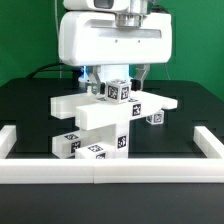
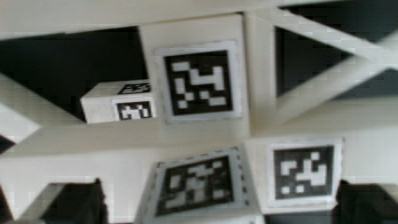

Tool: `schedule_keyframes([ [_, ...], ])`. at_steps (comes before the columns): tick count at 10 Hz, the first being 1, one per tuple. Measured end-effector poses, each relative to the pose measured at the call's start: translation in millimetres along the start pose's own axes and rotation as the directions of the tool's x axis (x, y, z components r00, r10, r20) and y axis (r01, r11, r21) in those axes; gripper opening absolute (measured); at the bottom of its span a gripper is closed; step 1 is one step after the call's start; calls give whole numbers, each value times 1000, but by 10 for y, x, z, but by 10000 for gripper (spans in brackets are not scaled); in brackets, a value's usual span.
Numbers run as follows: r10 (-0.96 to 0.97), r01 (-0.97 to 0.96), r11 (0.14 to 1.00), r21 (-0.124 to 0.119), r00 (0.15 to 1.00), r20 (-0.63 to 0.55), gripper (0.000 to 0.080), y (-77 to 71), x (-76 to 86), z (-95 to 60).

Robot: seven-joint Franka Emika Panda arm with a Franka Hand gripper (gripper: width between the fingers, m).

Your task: Assemble chair

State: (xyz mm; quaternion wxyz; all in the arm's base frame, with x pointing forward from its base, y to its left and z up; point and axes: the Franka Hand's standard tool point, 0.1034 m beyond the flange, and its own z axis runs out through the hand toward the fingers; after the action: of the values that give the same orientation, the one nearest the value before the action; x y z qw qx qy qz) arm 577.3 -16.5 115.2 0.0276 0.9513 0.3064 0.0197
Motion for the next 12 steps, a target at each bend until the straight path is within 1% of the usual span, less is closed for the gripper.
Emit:
schedule_keyframes([
  [1, 2, -2, 1000, 0, 1000, 0, 538, 2, -2, 1],
  [2, 4, -4, 1000, 0, 1000, 0, 392, 2, -3, 2],
  [3, 14, -14, 1000, 0, 1000, 0, 392, 3, -4, 2],
  [4, 34, -34, 999, 0, 999, 0, 285, 3, -4, 2],
  [5, 63, -63, 998, 1, 998, 0, 285, 3, -4, 3],
  [7, 182, -182, 983, 1, 983, 0, 285, 2, -3, 3],
  [9, 299, -299, 954, 2, 954, 0, 285, 1, -3, 4],
  [12, 491, -491, 871, 4, 871, 0, 285, -3, -1, 6],
])
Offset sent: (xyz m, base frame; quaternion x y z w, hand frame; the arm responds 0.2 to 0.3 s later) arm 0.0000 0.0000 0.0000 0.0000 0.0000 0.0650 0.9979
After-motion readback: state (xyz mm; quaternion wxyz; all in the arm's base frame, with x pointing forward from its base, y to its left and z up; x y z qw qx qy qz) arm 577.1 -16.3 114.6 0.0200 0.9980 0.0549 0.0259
